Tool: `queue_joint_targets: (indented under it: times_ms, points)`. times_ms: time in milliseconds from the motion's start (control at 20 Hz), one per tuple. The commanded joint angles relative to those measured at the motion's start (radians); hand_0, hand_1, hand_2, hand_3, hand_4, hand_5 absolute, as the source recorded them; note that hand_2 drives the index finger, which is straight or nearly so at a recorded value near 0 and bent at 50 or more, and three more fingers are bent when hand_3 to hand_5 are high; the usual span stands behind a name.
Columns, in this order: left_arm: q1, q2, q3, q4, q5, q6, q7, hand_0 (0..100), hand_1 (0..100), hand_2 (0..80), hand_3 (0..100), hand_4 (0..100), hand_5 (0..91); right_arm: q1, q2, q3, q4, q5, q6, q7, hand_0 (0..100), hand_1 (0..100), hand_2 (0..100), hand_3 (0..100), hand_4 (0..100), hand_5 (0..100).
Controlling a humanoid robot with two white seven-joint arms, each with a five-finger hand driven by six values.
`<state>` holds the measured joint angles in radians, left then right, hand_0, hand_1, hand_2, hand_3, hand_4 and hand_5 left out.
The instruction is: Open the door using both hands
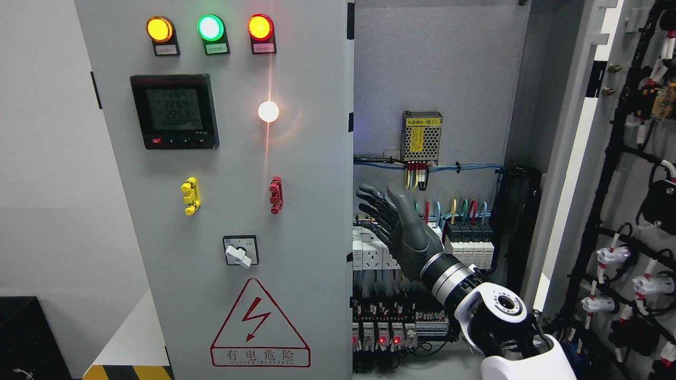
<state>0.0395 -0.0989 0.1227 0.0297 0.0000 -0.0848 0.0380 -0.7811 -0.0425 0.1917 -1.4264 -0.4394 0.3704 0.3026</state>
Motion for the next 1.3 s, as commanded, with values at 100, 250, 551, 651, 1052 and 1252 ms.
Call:
queue_joint_targets:
  times_ms: [100, 250, 551, 651, 1052, 1252]
  points:
    - [0.0, -0.001, 0.0, 0.006, -0.032, 0.0, 0.0, 0, 0, 0.0, 0, 0, 0.0, -0.003, -0.034, -0.014, 0.017, -0.021, 0.001, 0.039, 19, 0, 0, 0, 0, 0]
    - [0.0, 0.001, 0.0, 0.006, -0.032, 0.0, 0.0, 0, 0, 0.0, 0, 0, 0.0, -0.003, -0.037, -0.012, 0.011, -0.022, 0.001, 0.039, 19, 0, 0, 0, 0, 0]
    - [0.0, -0.001, 0.0, 0.006, -0.032, 0.0, 0.0, 0, 0, 0.0, 0, 0, 0.0, -0.003, -0.034, -0.005, 0.009, -0.021, 0.001, 0.041, 19, 0, 0, 0, 0, 0]
    - [0.0, 0.001, 0.0, 0.006, -0.034, 0.0, 0.0, 0, 0, 0.0, 0, 0, 0.0, -0.003, -0.034, -0.001, 0.009, -0.021, 0.001, 0.042, 19, 0, 0, 0, 0, 0]
    - [0.0, -0.001, 0.0, 0.006, -0.032, 0.0, 0.0, 0, 0, 0.0, 0, 0, 0.0, -0.006, -0.033, -0.002, 0.009, -0.021, 0.001, 0.093, 19, 0, 0, 0, 0, 0]
    - [-0.001, -0.001, 0.0, 0.004, -0.034, 0.0, 0.0, 0, 0, 0.0, 0, 0, 0.0, -0.024, -0.033, -0.001, 0.014, -0.021, 0.001, 0.095, 19, 0, 0, 0, 0, 0]
